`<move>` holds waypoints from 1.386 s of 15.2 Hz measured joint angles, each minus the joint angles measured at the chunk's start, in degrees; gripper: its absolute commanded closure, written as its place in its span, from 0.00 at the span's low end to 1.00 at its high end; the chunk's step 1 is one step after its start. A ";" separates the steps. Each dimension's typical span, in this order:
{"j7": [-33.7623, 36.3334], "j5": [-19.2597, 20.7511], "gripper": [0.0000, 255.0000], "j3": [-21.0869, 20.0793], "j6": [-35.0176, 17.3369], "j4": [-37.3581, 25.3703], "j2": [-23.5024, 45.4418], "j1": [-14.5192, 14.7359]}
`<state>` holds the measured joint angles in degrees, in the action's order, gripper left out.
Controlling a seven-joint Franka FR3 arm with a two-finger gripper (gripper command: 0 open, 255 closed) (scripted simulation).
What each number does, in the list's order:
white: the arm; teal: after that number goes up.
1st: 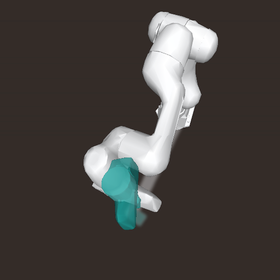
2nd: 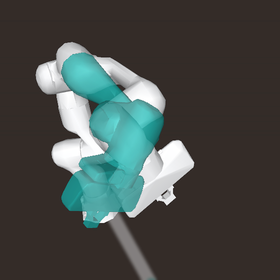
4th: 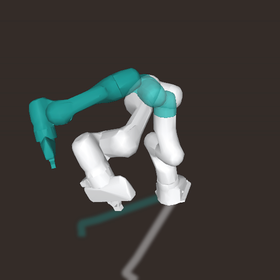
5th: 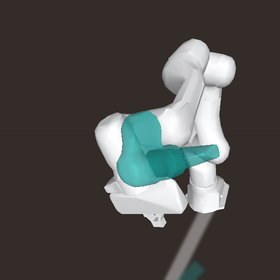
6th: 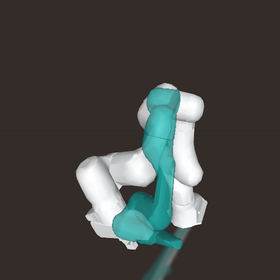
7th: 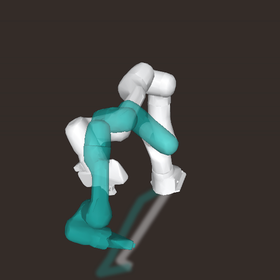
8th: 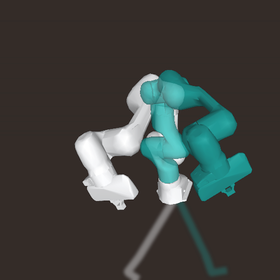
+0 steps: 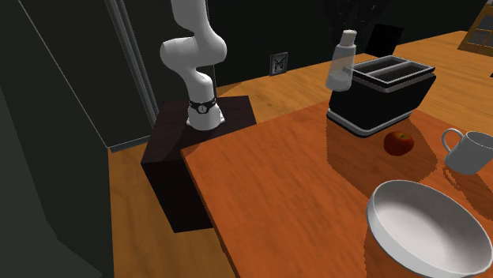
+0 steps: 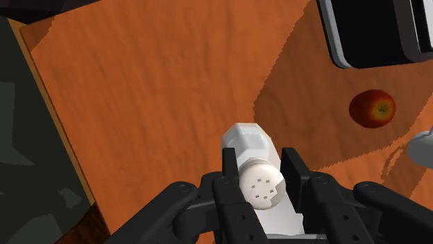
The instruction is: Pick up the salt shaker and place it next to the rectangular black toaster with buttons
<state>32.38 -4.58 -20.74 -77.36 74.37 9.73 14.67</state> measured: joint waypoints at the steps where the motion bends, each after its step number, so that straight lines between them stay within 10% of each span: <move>1: 0.82 -0.77 1.00 -0.39 -0.75 2.67 -2.09 0.29; 21: 18.58 -11.91 1.00 -10.18 -7.79 25.88 -23.51 9.07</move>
<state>50.96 -16.49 -30.92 -85.15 100.25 -13.78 23.75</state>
